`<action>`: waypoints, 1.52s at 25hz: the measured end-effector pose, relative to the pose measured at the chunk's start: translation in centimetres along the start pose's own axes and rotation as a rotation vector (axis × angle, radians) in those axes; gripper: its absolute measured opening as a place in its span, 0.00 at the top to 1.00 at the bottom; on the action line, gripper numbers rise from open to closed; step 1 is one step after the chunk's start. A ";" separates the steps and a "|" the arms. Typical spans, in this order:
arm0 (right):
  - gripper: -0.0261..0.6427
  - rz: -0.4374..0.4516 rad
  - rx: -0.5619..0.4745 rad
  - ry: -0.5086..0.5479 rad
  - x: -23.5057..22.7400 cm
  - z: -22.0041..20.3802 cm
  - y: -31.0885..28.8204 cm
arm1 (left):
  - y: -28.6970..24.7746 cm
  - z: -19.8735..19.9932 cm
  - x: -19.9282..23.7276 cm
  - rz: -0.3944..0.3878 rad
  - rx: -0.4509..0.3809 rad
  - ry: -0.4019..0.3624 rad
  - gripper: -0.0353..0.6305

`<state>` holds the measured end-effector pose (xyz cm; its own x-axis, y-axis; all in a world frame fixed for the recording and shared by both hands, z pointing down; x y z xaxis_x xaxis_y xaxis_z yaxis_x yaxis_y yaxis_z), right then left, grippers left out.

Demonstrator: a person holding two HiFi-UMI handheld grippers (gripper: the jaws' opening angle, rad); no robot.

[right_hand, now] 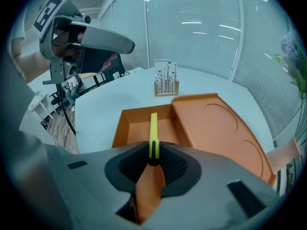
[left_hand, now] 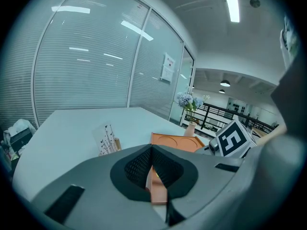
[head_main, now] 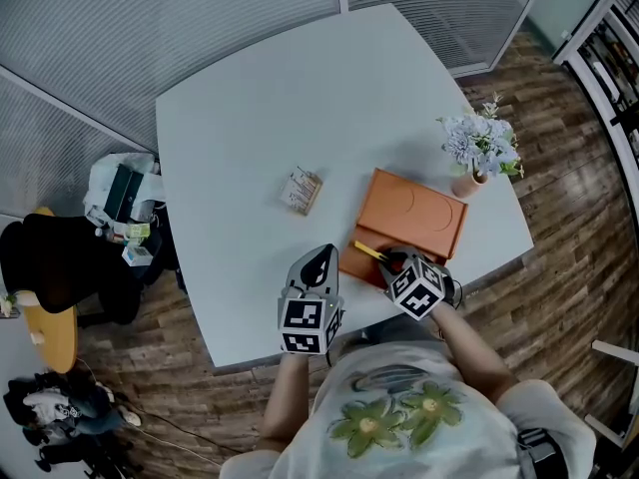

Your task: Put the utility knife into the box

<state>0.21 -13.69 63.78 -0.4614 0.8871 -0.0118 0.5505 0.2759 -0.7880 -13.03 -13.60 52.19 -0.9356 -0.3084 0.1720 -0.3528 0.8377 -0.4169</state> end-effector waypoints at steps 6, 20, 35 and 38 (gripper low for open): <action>0.85 0.006 0.028 0.010 -0.1 -0.4 -0.7 | -0.1 -0.2 0.2 0.000 0.008 0.000 0.95; 0.85 0.016 0.092 0.040 0.3 -1.9 -2.1 | -0.3 -0.6 0.5 0.000 0.017 0.004 0.95; 0.85 0.023 0.160 0.122 0.8 -2.6 -2.9 | 0.0 -0.9 0.9 0.005 0.016 0.018 0.95; 0.85 0.028 0.164 0.121 0.9 -2.5 -2.9 | 0.2 -0.8 0.9 0.008 0.012 0.018 0.95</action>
<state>-0.04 -12.80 67.56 -0.3548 0.9344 0.0312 0.4368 0.1952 -0.8781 -13.92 -13.30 53.00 -0.9378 -0.2935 0.1852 -0.3459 0.8347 -0.4286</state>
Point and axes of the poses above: the fingertips, and each gripper's own axes: y backward along the fingers, x to its left, z out of its top, the point moved 4 cm from there along y, backward along the fingers, and after that the axes turned 5 degrees about -x, right-handed, at the moved point
